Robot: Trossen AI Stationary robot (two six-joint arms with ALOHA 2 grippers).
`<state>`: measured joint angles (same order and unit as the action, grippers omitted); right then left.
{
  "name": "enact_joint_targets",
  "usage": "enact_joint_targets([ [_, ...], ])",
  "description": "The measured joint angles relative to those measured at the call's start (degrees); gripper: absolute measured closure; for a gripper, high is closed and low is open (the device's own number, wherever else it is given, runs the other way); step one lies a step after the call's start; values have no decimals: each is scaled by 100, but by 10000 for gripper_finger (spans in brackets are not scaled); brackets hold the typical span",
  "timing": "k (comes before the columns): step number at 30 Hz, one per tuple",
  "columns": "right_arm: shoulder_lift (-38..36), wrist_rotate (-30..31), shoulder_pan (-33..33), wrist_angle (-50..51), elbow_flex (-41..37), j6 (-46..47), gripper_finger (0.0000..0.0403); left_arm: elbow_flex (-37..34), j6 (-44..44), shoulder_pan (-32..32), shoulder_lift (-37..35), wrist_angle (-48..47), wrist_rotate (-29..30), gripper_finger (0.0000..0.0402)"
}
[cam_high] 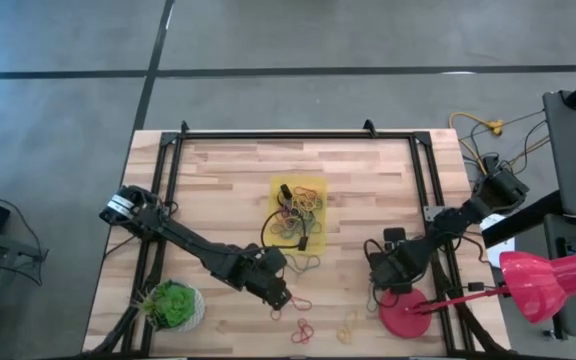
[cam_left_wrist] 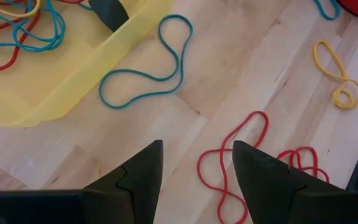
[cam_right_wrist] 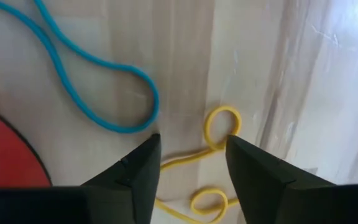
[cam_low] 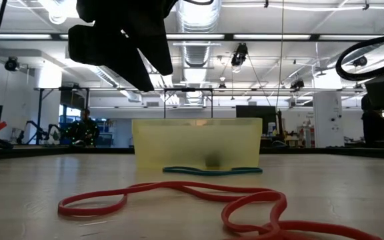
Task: Pick and place rubber bands into bin
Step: Put the yellow rubber band into the yellow bin
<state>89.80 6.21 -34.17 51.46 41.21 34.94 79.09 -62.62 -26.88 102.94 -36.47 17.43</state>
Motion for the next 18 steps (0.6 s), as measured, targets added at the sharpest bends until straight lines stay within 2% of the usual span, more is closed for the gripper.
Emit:
enact_joint_targets([
  [5,-9,10,89,-63,-80,-167,262,0,1,56,0,40,-6,224],
  [9,-9,-178,363,-61,-88,-237,258,0,1,106,0,152,-53,224],
  [12,-7,-525,660,-72,-98,-623,252,0,3,143,0,296,-66,224],
  [18,4,-708,1269,-52,-141,-1321,259,0,5,213,0,525,-76,224],
])
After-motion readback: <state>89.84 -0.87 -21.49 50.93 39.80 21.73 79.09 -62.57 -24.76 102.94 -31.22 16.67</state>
